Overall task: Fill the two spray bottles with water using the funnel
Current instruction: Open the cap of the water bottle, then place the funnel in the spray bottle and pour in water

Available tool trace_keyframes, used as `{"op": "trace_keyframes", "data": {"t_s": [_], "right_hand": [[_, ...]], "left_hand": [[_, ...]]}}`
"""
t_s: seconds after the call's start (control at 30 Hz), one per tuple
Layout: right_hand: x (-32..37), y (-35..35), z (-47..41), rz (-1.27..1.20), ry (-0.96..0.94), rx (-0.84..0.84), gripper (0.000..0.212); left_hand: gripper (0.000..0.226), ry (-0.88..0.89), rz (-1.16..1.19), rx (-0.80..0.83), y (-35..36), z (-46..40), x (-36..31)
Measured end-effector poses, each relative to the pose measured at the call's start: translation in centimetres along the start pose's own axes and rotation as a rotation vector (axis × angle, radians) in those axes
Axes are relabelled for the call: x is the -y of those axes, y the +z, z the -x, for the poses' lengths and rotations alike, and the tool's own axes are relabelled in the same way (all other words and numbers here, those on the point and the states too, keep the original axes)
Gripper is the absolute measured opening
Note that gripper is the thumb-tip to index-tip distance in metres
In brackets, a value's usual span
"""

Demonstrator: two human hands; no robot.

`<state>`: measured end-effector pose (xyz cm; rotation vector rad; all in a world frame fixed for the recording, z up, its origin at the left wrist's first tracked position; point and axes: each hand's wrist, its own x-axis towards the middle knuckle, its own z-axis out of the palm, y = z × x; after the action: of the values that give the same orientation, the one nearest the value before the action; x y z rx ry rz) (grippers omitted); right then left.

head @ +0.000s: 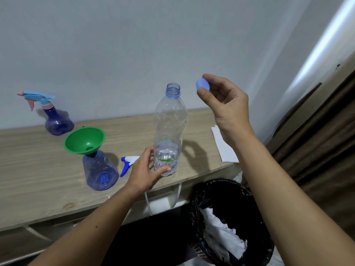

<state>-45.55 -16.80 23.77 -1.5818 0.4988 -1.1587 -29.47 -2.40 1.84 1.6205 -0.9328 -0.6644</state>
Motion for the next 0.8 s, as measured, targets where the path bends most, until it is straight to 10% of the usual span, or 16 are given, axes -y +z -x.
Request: {"op": "trace_keyframes", "data": {"t_s": [0.4, 0.8], "right_hand": [[-16.3, -4.0, 7.9, 0.337, 0.391, 0.05, 0.037], [-21.9, -4.7, 11.3, 0.646, 0.382, 0.16, 0.036]], "left_hand": [[0.075, 0.032, -0.021, -0.019, 0.0, -0.1, 0.6], [0.074, 0.077, -0.01, -0.042, 0.3, -0.1, 1.1]]}}
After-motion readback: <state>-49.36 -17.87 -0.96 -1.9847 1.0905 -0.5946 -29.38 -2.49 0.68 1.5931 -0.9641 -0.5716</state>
